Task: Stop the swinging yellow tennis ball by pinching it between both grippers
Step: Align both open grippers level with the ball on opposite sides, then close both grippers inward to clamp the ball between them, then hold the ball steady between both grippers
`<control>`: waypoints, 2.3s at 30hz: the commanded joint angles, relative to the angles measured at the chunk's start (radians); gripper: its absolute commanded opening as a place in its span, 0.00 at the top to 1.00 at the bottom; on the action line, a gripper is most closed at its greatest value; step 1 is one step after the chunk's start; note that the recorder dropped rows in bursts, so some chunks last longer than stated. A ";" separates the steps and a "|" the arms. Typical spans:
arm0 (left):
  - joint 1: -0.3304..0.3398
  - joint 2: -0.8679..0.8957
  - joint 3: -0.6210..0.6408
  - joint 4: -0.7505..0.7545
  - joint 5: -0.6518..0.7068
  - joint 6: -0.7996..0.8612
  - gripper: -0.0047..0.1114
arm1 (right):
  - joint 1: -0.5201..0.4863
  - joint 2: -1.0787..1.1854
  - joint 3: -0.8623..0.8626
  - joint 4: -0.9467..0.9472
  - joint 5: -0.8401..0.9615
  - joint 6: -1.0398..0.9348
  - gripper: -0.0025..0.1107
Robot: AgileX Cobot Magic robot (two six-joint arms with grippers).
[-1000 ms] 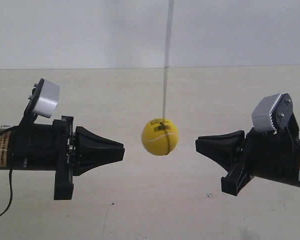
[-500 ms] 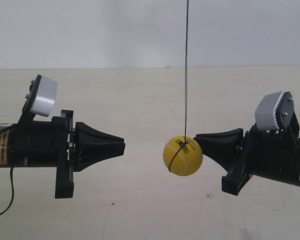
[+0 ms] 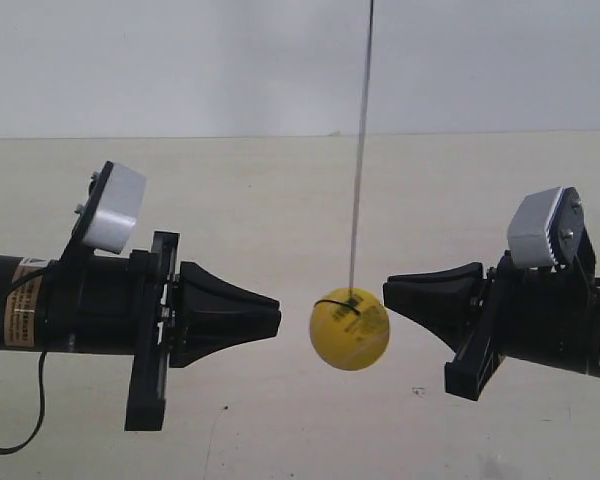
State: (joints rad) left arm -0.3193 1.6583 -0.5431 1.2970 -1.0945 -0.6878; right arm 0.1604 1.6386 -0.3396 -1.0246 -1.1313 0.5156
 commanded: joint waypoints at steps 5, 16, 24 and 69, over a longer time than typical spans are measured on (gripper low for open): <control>-0.007 0.005 -0.004 -0.046 -0.001 0.033 0.92 | 0.002 -0.001 -0.002 -0.014 -0.007 0.003 0.98; -0.007 0.046 -0.004 -0.067 0.009 0.046 0.92 | 0.002 -0.001 -0.002 -0.053 -0.004 0.008 0.98; -0.007 0.083 -0.004 -0.072 -0.023 0.056 0.92 | 0.002 -0.001 -0.002 -0.080 -0.016 0.026 0.98; -0.077 0.113 -0.034 -0.075 -0.010 0.075 0.92 | 0.002 -0.001 -0.002 -0.133 -0.061 0.049 0.98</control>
State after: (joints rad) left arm -0.3880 1.7688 -0.5695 1.2316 -1.1024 -0.6148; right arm 0.1604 1.6386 -0.3396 -1.1377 -1.1717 0.5657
